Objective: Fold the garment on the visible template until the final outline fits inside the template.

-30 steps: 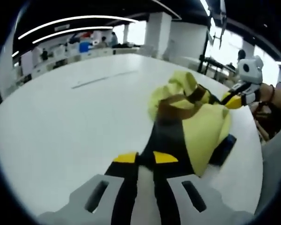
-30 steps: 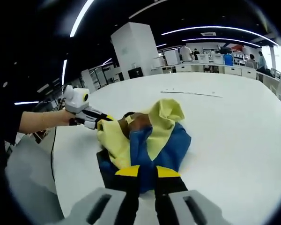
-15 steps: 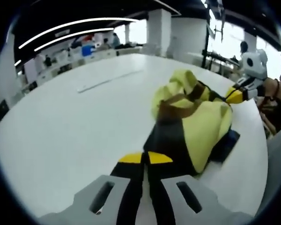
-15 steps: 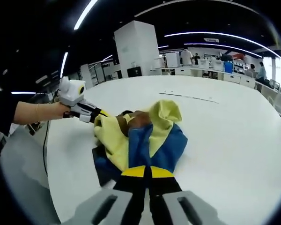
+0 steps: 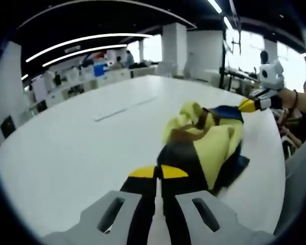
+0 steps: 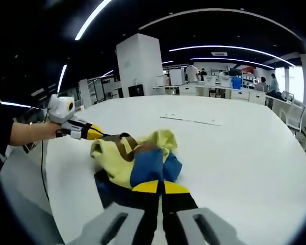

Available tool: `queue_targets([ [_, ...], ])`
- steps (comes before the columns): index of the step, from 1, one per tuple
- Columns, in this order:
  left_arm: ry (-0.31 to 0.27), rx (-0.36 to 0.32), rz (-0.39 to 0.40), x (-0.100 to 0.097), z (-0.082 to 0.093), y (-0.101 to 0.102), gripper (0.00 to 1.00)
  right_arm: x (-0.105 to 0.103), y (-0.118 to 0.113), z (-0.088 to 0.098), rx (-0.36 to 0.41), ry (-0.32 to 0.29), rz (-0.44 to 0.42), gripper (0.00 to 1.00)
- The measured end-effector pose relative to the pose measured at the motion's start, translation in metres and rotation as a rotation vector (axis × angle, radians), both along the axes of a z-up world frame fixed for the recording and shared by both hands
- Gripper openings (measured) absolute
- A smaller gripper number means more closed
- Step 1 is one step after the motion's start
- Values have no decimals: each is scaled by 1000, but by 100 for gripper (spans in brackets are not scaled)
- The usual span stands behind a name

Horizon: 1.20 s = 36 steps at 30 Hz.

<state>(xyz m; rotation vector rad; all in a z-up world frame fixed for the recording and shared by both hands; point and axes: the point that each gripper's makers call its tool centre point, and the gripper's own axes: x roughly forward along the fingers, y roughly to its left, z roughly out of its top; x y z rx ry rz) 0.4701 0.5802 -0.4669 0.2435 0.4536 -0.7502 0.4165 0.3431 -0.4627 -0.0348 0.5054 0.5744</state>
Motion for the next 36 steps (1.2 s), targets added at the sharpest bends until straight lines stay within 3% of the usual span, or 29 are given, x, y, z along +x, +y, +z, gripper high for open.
queue_targets([
  [8, -110, 2, -5, -11, 41, -2, 0, 4, -14, 21, -46, -53, -17, 0],
  [12, -133, 26, 0, -17, 49, -2, 0, 7, -16, 37, -54, -84, -6, 0],
  [22, -145, -68, 80, -16, 83, 2, 0, 16, -28, 63, -63, -110, -10, 0],
  [29, -189, -104, 140, -2, 106, 4, 0, 41, -30, 84, -57, -138, 8, 0],
  [36, -229, -131, 217, 28, 119, 4, 0, 85, -23, 103, -5, -195, 10, 0],
])
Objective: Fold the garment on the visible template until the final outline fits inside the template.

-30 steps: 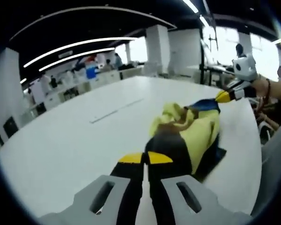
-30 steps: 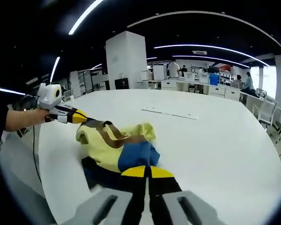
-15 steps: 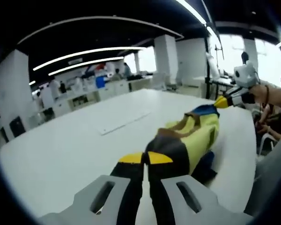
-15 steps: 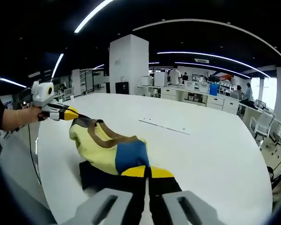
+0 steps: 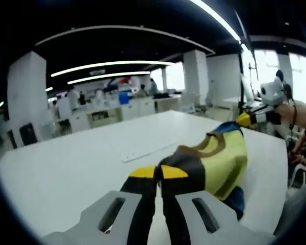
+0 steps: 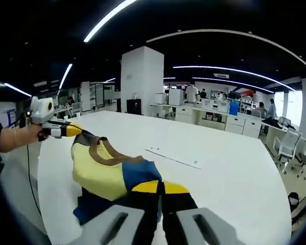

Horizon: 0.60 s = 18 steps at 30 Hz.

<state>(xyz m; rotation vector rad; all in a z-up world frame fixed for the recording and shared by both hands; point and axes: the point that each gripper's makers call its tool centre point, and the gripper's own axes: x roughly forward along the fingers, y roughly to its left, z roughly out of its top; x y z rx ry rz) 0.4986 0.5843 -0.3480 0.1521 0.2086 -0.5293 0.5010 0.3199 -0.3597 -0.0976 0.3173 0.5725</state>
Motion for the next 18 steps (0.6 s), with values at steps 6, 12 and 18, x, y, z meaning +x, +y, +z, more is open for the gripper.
queue_targets([
  [6, 6, -5, 41, 30, -6, 3, 0, 34, 0, -4, 36, 13, -34, 0],
  [12, 36, -70, 91, 59, -16, 9, 0, 65, 0, -19, 41, 32, -52, 0],
  [18, 82, -57, 123, 86, -41, 8, 0, 97, 1, -43, 81, 93, -110, 0],
])
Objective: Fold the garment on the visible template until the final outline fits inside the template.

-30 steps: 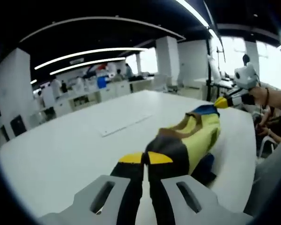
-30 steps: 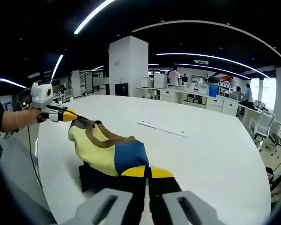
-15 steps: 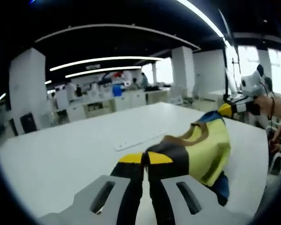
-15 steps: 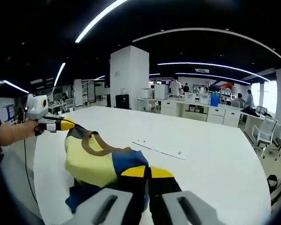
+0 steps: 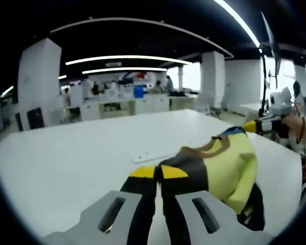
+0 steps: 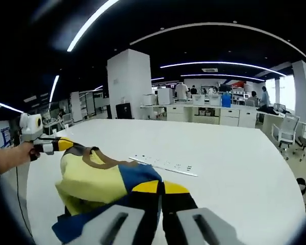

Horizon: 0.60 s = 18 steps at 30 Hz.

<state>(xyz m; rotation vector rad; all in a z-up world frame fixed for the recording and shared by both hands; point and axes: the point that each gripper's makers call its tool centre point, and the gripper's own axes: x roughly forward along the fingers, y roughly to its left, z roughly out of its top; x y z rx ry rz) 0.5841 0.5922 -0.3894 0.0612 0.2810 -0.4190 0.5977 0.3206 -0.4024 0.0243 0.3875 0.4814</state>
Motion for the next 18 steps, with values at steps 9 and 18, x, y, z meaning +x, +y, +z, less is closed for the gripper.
queue_targets([
  [9, 85, 86, 18, 29, -45, 3, 0, 31, -1, -44, 103, 157, -34, 0],
  [18, 177, 146, 23, 57, -86, 1, 0, 44, -2, -95, -12, 243, -24, 0],
])
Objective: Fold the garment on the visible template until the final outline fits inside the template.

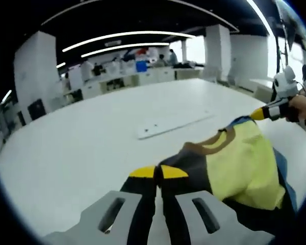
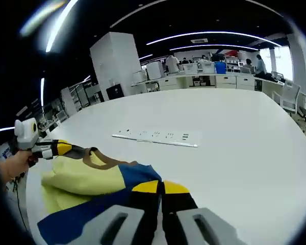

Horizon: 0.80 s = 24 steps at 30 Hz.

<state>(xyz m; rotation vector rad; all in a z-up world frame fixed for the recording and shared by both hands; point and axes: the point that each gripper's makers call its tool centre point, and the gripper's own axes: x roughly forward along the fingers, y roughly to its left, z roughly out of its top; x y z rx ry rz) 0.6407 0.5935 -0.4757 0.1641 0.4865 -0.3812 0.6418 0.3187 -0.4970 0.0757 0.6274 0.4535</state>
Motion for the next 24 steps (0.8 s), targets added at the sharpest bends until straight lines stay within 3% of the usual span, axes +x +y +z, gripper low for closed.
queue_targets([
  [9, 50, 57, -33, 9, -24, -10, 0, 6, -6, -32, -68, 67, -22, 0],
  [12, 64, 16, -6, 13, -25, -9, 0, 7, -7, -35, -64, 77, -32, 0],
  [20, 65, 51, -11, 14, -30, -7, 1, 5, -7, -37, -79, 87, -45, 0],
  [24, 42, 57, 16, 13, -22, -3, 12, 5, -5, -28, -51, 80, -57, 6],
])
